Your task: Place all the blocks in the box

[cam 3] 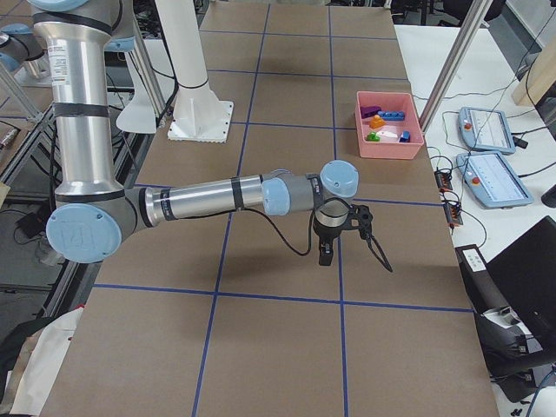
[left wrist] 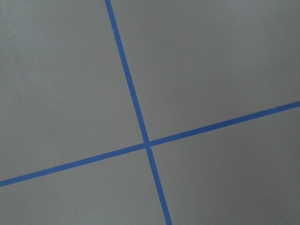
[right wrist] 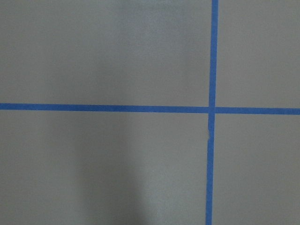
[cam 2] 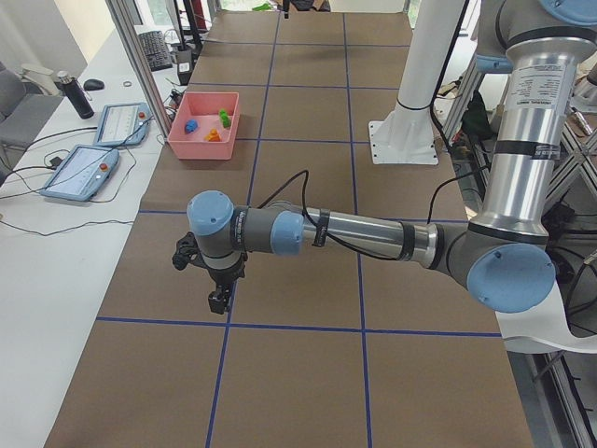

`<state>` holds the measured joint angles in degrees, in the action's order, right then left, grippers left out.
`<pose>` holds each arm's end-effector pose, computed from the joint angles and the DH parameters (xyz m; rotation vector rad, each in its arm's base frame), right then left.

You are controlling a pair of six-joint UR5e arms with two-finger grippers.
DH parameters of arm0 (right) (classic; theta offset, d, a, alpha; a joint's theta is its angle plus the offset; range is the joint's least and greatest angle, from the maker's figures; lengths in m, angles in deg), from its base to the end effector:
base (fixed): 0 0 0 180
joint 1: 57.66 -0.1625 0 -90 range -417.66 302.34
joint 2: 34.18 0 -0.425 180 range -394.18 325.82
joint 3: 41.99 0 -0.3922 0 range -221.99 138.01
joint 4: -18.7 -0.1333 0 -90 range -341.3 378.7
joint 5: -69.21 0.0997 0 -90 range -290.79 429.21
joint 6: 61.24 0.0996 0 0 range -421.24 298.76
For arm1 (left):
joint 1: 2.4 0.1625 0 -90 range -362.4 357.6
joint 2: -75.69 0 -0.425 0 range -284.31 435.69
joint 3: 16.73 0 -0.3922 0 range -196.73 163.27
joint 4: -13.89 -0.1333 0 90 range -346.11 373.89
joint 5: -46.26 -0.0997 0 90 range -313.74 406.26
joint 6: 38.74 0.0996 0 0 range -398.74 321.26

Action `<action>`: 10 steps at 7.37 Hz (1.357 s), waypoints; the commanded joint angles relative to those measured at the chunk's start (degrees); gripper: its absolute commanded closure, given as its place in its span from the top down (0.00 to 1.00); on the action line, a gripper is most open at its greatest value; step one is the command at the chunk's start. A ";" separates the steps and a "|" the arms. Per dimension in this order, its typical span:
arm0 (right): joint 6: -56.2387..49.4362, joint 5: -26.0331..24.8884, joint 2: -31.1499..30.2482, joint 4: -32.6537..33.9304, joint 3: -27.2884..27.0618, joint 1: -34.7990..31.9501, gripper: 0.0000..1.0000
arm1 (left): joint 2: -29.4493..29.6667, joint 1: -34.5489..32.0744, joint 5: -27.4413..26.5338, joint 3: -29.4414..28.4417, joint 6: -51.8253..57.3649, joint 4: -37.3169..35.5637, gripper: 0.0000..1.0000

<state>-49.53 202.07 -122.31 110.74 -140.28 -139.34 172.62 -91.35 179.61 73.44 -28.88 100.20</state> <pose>-0.0088 -0.5131 0.5763 0.0031 -0.7588 0.0033 -0.0549 -0.5454 0.6023 0.1148 0.7511 0.2037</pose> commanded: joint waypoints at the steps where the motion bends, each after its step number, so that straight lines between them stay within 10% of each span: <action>1: -0.37 -0.07 -0.55 0.16 0.37 -0.85 1.00 | 0.45 -0.17 0.25 -0.96 -1.15 -3.06 1.00; 4: -10.20 0.37 2.41 11.28 2.75 -3.13 1.00 | 1.16 -0.17 0.69 -1.05 -4.59 -4.05 1.00; 10: -9.42 0.12 0.15 11.15 0.72 -2.53 1.00 | -1.22 0.09 3.42 2.03 -4.59 -2.64 1.00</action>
<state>-58.96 202.79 -121.67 122.02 -139.43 -142.34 171.47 -91.35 183.04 75.14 -33.44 97.47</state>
